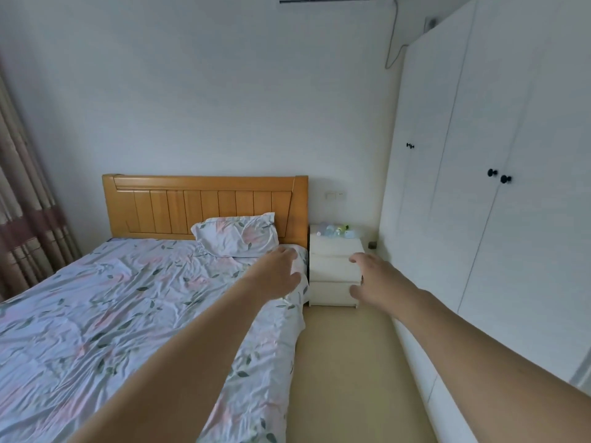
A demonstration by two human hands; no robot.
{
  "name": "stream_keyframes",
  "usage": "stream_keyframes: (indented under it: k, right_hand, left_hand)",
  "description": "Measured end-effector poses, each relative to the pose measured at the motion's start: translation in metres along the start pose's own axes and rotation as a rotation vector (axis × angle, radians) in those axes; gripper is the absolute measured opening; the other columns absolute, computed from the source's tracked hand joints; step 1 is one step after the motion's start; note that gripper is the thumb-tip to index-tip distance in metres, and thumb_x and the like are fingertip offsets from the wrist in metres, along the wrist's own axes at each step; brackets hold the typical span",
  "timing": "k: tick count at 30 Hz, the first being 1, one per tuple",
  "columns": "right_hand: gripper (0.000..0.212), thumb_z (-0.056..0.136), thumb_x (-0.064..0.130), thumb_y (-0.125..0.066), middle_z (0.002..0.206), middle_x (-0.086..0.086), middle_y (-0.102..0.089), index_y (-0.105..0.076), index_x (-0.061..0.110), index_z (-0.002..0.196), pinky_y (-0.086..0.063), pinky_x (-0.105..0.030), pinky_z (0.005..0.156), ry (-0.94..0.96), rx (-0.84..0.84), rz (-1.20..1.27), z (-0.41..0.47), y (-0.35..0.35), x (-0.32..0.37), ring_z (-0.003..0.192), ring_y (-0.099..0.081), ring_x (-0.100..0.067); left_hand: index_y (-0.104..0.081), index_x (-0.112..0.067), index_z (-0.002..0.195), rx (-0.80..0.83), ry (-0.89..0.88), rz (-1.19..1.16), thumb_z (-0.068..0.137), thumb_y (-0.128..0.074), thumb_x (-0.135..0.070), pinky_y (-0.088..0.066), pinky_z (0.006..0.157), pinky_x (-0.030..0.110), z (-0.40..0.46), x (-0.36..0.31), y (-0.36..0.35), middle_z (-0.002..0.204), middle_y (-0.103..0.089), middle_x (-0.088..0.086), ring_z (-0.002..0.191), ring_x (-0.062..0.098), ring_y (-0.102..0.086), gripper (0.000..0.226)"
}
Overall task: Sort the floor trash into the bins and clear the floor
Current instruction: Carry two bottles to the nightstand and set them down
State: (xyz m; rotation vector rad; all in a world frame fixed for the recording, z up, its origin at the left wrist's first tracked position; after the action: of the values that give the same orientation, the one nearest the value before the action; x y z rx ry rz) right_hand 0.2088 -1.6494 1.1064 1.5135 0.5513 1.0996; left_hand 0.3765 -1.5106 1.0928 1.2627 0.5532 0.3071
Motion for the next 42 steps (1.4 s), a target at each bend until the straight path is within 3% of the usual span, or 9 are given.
stream_keyframes:
  k: [10,20,27,33,37,42]
  right_hand:
    - [0.062,0.088,0.024,-0.054,0.148,0.000,-0.035,-0.030,0.021,0.145,-0.043,-0.030,0.093,-0.015,0.040,0.030,0.207,-0.009,-0.130,0.122,-0.047,-0.022]
    - [0.061,0.091,0.026,-0.055,0.148,-0.001,-0.036,-0.031,0.019,0.146,-0.043,-0.032,0.097,-0.039,0.020,0.074,0.463,0.005,-0.260,0.121,-0.049,-0.020]
    - [0.058,0.091,0.027,-0.052,0.147,-0.001,-0.036,-0.032,0.021,0.145,-0.042,-0.033,0.098,-0.002,0.133,0.025,0.629,-0.024,-0.292,0.122,-0.047,-0.021]
    - [0.058,0.092,0.028,-0.051,0.146,-0.002,-0.038,-0.031,0.020,0.146,-0.043,-0.033,0.097,0.012,0.190,-0.050,0.775,-0.066,-0.323,0.124,-0.046,-0.022]
    - [0.059,0.090,0.028,-0.051,0.143,-0.001,-0.041,-0.032,0.020,0.145,-0.043,-0.034,0.096,-0.014,0.207,-0.111,0.885,-0.076,-0.344,0.123,-0.046,-0.023]
    - [0.054,0.087,0.027,-0.052,0.136,0.001,-0.046,-0.038,0.022,0.140,-0.044,-0.034,0.093,-0.033,0.173,-0.165,0.998,-0.075,-0.375,0.116,-0.050,-0.022]
  left_hand:
    - [-0.043,-0.014,0.140,0.060,-0.003,-0.012,0.097,-0.050,-0.033,-0.045,0.096,0.033,0.233,-0.023,-0.077,0.143,-0.043,0.002,0.121,0.022,-0.049,0.048]
    - [-0.044,-0.013,0.138,0.087,0.082,0.022,0.097,-0.050,-0.032,-0.044,0.096,0.032,0.493,0.022,-0.122,0.137,-0.047,0.003,0.120,0.022,-0.049,0.045]
    - [-0.048,-0.015,0.131,0.137,0.181,0.013,0.097,-0.050,-0.035,-0.042,0.083,0.025,0.629,0.082,-0.160,0.130,-0.052,0.002,0.109,0.019,-0.054,0.040]
    - [-0.048,-0.014,0.133,0.201,0.256,-0.077,0.096,-0.049,-0.034,-0.044,0.083,0.025,0.752,0.148,-0.213,0.130,-0.050,0.001,0.106,0.017,-0.055,0.042]
    - [-0.055,-0.010,0.111,0.209,0.369,-0.180,0.091,-0.051,-0.026,-0.043,0.065,0.022,0.855,0.204,-0.235,0.105,-0.055,0.002,0.079,0.011,-0.052,0.026]
    - [-0.051,-0.012,0.127,0.221,0.469,-0.263,0.093,-0.051,-0.028,-0.041,0.065,0.023,0.970,0.251,-0.262,0.120,-0.056,0.005,0.092,0.015,-0.054,0.037]
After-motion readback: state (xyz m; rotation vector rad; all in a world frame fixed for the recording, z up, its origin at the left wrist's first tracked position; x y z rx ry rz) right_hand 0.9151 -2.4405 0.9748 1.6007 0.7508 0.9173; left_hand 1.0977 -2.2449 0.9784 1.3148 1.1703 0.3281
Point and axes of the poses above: each hand's wrist, its own z-axis towards the middle knuckle, its own y-axis out of the back of the hand, x = y × z, the point moved 1 cm from there along z, towards the middle knuckle
